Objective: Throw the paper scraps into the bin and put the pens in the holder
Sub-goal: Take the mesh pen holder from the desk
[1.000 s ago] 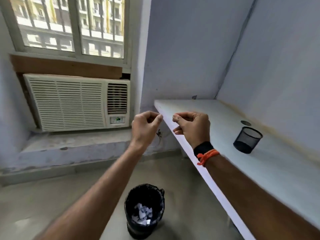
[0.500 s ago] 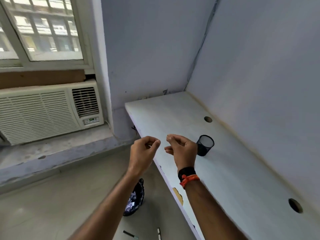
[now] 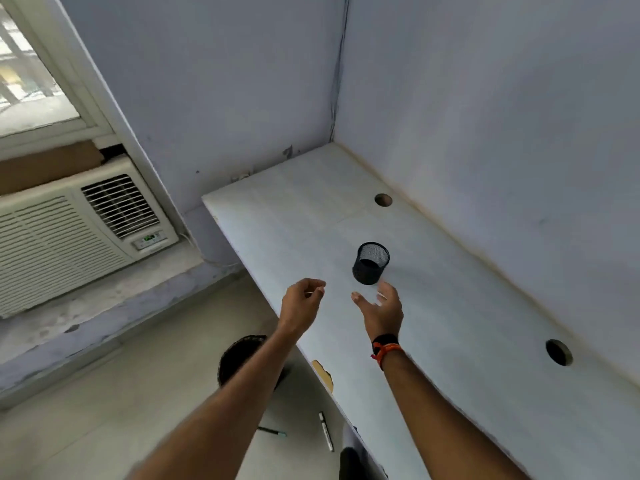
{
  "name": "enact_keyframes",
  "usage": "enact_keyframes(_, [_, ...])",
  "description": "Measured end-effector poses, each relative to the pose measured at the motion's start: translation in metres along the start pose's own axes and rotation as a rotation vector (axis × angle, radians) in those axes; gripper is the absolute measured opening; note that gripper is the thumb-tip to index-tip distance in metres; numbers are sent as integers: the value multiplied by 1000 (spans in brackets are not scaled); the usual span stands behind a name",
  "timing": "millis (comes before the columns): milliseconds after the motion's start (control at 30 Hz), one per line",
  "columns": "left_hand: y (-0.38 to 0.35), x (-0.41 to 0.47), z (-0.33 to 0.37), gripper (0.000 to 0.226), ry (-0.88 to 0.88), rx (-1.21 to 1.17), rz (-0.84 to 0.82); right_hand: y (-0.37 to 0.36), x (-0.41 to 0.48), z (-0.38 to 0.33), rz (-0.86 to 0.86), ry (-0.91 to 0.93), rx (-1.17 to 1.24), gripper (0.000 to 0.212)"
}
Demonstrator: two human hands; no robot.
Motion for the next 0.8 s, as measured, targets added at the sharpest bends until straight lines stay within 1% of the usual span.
enact_keyframes(100, [-32,24,-26,24,94,88,-27,-12,49,44,-38,-89,-39,93])
enact_keyframes(167, [-54,36,-43,32,124,220,-93,-21,76,60,-53,-96,-50,103])
enact_keyframes(200, [-64,41,-51,40,112,339,-144,-25,88,64,-63,-91,-49,106])
enact_keyframes(267, [-80,48,-70,65,76,575,-259,-33,109,69,-84,-62,-49,111])
enact_keyframes(300, [-86,50,-80,77,85,653,-309,-38,118,69,-95,-39,-48,113])
enact_keyframes(367, [-91,55,-97,94,130,753,-374,-49,133,66,-115,17,-48,113])
enact_keyframes(433, [-95,58,-108,102,104,842,-407,-59,144,62,-109,55,-50,111])
enact_keyframes(533, [-97,60,-115,101,54,882,-404,-65,150,58,-56,66,-44,100])
enact_keyframes(633, [-93,59,-114,92,70,844,-402,-64,146,55,-37,78,-43,86])
enact_keyframes(700, [-85,56,-108,85,82,794,-380,-60,137,51,-44,91,-49,84])
enact_keyframes(800, [-65,43,-91,80,86,652,-307,-49,109,41,-83,110,-44,84])
Point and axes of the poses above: each hand's wrist, its own x-axis towards the middle knuckle, its own y-axis out of the back of the hand, z = x × y, the point moved 5 cm from there along x, towards the middle knuckle, and after that the axes turned 8 degrees about z, right-handed, at the moved point
